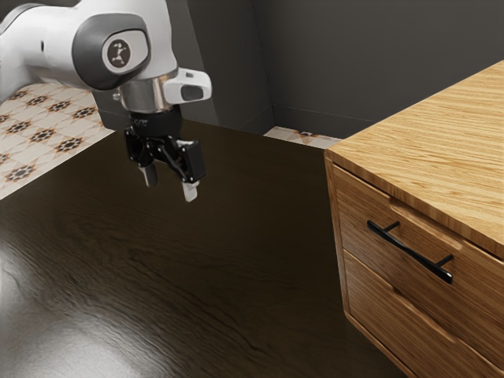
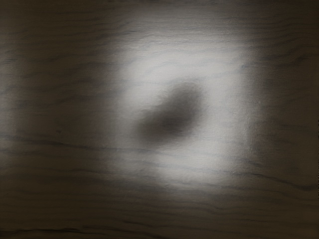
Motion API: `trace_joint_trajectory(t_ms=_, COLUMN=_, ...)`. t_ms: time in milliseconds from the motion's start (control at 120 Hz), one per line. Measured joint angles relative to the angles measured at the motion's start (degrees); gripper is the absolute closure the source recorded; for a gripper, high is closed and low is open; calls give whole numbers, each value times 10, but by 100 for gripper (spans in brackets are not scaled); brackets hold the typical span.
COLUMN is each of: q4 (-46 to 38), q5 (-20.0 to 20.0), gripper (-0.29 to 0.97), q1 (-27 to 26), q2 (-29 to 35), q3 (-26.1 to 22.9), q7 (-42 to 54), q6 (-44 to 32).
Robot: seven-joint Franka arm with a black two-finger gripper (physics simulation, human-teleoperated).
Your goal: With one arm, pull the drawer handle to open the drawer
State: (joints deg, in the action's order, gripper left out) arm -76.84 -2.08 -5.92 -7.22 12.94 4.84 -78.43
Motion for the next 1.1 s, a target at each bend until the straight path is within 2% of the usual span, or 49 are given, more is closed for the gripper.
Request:
trace_joint_trajectory(t_ms=308, q4=9, q5=3, gripper=0, q1=9, q2=0, q3=4, q7=10, q6=-21)
trace_joint_trajectory(t_ms=483, q4=56, q5=11, gripper=0, q1=6, q2=49, q3=-5, q7=-17, q6=0)
trace_joint_trajectory(t_ms=633, q4=57, q5=19, gripper=0, q1=-3, q2=53, q3=-21, q7=-155, q6=14)
trace_joint_trajectory(t_ms=858, q4=56, q5=21, gripper=0, q1=-72, q2=52, q3=-23, q7=-399, q6=22)
trace_joint_trajectory(t_ms=983, q4=56, q5=22, gripper=0, q1=-104, q2=52, q3=-25, q7=-500, q6=23)
trace_joint_trajectory(t_ms=1100, q4=54, q5=21, gripper=0, q1=-108, q2=46, q3=-41, q7=-577, q6=11)
